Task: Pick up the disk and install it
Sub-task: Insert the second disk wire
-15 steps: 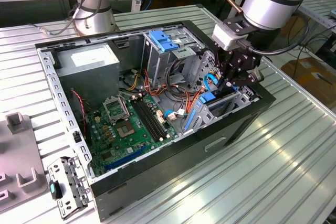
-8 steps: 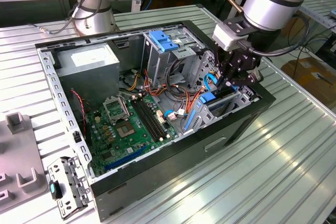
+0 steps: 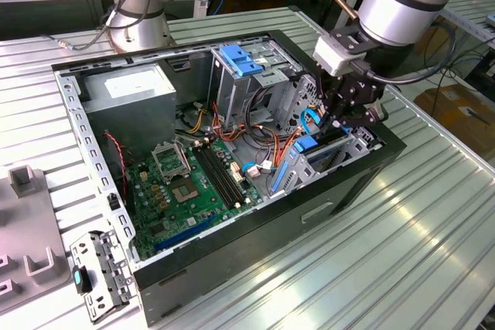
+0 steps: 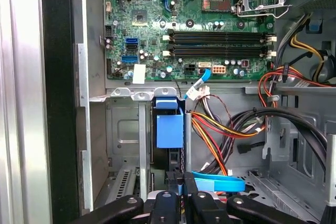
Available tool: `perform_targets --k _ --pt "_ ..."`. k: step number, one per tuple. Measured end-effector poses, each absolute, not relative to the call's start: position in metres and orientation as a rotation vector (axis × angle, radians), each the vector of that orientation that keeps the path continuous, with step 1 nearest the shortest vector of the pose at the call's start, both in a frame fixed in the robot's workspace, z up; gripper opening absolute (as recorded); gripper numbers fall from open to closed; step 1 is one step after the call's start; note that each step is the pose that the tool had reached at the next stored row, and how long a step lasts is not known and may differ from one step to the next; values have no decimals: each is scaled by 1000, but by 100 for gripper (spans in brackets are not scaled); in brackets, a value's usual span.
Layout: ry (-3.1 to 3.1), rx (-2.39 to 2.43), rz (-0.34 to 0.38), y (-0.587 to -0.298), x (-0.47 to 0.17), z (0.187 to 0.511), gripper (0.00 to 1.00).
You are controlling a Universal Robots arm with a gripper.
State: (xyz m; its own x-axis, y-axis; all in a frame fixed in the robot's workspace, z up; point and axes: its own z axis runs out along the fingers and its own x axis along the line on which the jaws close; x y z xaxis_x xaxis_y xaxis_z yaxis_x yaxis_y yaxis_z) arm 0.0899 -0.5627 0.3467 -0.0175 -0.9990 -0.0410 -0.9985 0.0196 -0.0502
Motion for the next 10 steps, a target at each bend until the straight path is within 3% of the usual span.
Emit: perform_targets --k 10 --pt "2187 -2149 6 -566 90 341 16"
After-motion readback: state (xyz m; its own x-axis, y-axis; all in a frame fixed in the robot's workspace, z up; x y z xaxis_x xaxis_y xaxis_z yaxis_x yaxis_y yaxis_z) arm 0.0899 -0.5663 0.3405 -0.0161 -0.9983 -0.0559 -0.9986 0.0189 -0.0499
